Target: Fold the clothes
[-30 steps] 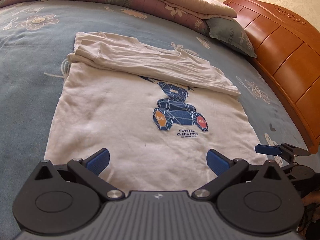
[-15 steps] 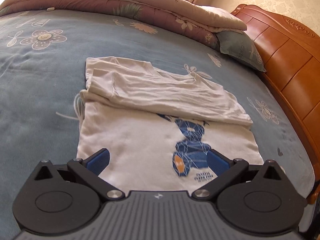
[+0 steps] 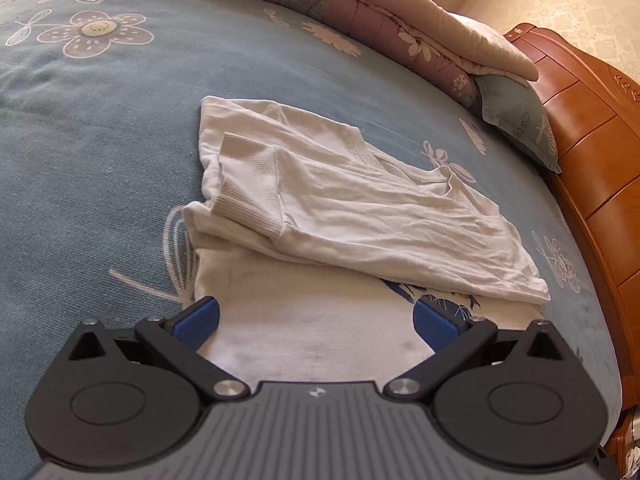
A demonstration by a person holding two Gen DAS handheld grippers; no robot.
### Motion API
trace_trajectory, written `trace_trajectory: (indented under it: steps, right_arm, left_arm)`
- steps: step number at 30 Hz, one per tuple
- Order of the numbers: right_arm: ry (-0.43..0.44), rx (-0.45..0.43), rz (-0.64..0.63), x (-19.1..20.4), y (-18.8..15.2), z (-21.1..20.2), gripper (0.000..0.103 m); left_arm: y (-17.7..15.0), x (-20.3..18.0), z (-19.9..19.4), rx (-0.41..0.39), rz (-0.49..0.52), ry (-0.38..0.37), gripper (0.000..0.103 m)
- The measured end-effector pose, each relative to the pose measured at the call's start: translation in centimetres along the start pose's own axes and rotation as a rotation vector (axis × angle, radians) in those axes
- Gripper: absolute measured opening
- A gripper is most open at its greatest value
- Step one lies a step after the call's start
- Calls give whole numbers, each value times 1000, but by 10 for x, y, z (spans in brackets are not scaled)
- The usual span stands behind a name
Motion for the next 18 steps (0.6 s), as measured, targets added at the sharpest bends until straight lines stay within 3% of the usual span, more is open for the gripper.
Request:
trace_trajectory:
  steps: [6,10,12,18]
  right_arm:
    - [-2,-9,4,0,0,0,103]
    - [-3,-6,9,0,1,0,103]
    - [-7,-11,14,0,0,0,103]
    - [-11,-31,20,0,0,0,103]
  left_arm:
    - [-49,-26,-24,76,74,-47,102]
    - [-90,-22,-22,126,69,-22,102]
    - [-103,-22,-26,86,106,-22,102]
    - [-112,-24,-29,97,129,12,102]
Point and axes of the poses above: each gripper's, at about its wrist camera, not at the fingertips, and z roughly the way its jaws point, x to its left, y to its top, the point moved 7 cm from there along z, roughly the way its jaws point, and after that the axes turned 10 degrees about x, right-handed, at the moved point
